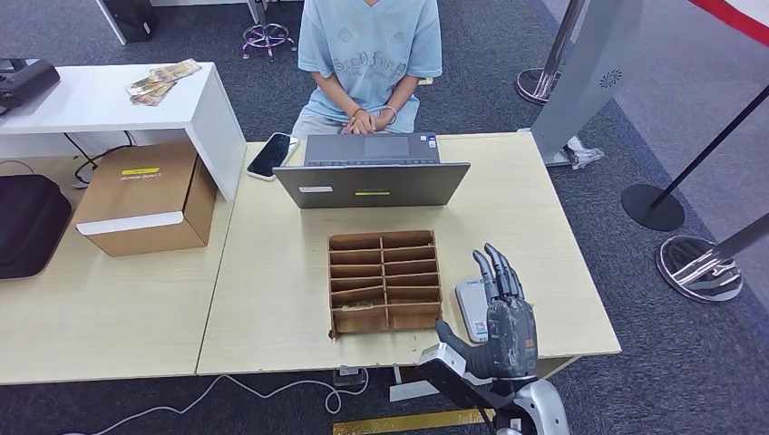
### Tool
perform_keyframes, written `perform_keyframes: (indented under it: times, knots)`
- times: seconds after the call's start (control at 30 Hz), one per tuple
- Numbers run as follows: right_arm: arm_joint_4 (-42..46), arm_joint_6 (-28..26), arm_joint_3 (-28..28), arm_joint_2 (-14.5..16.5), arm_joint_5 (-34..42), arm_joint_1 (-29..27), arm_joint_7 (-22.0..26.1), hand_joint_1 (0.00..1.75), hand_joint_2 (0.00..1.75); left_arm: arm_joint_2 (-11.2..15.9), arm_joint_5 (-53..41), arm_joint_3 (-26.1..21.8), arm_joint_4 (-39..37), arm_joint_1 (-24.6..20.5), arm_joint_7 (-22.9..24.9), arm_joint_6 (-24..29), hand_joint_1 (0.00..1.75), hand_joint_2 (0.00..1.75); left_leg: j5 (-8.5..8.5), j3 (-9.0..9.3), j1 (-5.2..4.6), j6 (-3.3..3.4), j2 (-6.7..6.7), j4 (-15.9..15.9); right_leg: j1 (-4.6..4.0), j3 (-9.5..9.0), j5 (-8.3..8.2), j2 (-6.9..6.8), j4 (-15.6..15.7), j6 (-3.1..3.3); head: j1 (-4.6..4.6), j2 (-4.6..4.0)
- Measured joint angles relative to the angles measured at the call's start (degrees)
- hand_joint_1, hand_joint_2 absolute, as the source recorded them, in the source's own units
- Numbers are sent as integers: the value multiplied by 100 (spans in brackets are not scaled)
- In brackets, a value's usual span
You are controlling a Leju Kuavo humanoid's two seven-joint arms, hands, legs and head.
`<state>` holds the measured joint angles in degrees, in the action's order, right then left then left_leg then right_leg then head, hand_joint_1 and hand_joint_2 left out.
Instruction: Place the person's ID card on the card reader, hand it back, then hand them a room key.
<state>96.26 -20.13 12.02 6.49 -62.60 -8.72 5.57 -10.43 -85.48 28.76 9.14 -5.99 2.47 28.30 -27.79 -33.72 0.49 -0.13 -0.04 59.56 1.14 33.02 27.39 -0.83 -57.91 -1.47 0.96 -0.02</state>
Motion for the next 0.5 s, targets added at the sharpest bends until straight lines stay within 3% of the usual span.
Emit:
perform_keyframes:
  times: [0.5]
  knots:
    - [0, -19, 27, -1, -30, 0, 3, 0, 175, 0, 0, 7, 0, -2, 20, 0, 0, 0, 0, -1, 0, 0, 0, 0, 0, 1, 0, 0, 0, 0, 0, 0]
